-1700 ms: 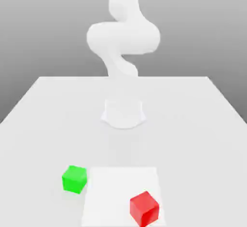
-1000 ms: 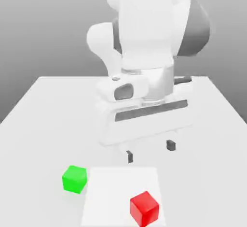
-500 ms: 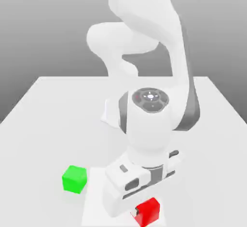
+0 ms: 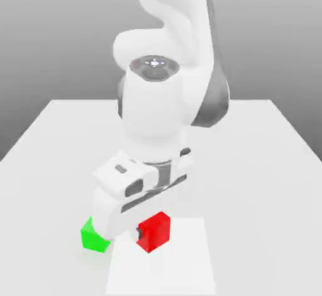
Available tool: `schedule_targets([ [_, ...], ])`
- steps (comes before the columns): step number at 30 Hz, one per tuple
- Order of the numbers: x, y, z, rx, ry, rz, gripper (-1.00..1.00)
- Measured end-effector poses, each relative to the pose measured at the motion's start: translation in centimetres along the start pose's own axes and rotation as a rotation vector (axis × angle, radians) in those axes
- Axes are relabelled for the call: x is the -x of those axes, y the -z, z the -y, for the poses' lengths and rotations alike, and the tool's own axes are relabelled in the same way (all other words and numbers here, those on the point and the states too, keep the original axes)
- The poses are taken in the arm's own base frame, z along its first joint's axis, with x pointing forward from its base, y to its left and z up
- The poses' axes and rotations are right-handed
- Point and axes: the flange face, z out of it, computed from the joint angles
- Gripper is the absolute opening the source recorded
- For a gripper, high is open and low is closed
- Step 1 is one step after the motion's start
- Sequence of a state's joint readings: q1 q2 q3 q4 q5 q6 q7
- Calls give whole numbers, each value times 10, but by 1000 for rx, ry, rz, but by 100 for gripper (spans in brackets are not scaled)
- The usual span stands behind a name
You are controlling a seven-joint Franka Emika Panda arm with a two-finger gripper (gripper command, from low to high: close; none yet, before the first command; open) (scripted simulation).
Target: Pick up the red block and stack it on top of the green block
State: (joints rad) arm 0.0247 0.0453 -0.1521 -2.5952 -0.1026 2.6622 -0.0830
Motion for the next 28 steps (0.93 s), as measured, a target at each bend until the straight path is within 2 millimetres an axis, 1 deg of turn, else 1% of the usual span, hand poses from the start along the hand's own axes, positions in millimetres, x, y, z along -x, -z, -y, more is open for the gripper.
schedule_targets([
  [5, 33, 6, -44, -4, 170, 4, -100],
  [8, 53, 6, -62, -21, 282, 6, -100],
  [11, 74, 3, -75, -47, 399, 5, -100],
  [13, 80, -2, -78, -59, 438, 1, -100],
  [18, 78, -20, -76, -67, 456, -7, -100],
  [25, 81, -57, -75, -64, 452, -2, -100],
  [26, 83, -63, -75, -63, 450, 0, 100],
  [28, 83, -63, -75, -63, 450, 0, 100],
])
